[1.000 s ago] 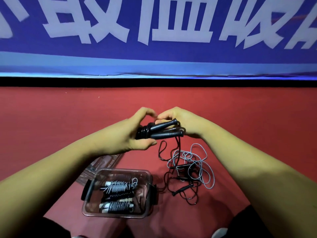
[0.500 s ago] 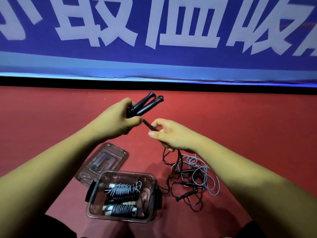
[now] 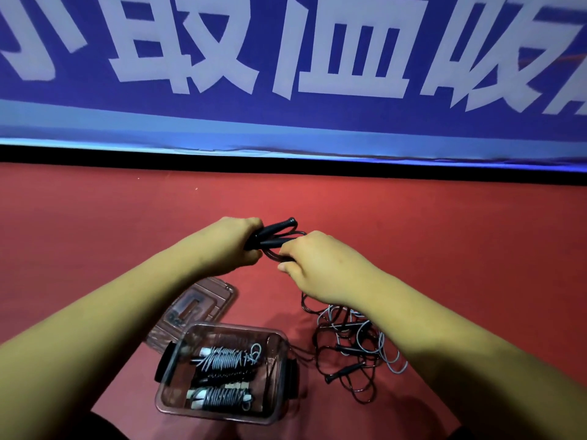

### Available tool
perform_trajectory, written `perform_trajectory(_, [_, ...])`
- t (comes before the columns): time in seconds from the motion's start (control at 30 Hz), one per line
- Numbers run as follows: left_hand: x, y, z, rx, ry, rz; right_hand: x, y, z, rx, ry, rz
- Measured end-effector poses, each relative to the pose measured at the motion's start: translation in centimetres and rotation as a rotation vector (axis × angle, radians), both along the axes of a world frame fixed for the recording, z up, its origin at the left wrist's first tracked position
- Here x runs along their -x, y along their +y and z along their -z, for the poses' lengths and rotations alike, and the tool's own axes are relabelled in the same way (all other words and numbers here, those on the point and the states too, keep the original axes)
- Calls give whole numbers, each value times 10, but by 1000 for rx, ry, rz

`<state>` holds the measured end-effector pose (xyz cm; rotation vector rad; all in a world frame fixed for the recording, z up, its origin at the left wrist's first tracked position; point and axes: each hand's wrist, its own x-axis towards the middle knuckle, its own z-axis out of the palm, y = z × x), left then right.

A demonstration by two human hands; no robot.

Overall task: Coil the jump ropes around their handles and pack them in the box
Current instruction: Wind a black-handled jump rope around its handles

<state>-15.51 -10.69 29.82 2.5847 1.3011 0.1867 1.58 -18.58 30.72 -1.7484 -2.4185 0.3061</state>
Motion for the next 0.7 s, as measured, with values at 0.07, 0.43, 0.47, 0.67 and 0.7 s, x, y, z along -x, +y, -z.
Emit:
perform_trajectory(0.07, [-4,-1,2,-61,-16,-30,-3,0,-3,-38,-7,15])
perform_trajectory(0.43, [-22,-24,-4,199,87,323,-44,7,-23,36,348,43])
perform_trajectory(0.47, [-23,-28,-5,215,86,360,-46,8,-22,72,387,31])
perform_trajectory(0.67, [-21,-44,-9,439,-203,453,-61,16,-15,220,631,43])
perform_trajectory(0.7, [-19,-44,-10,439,-275,436,-64,17,-13,239,666,56])
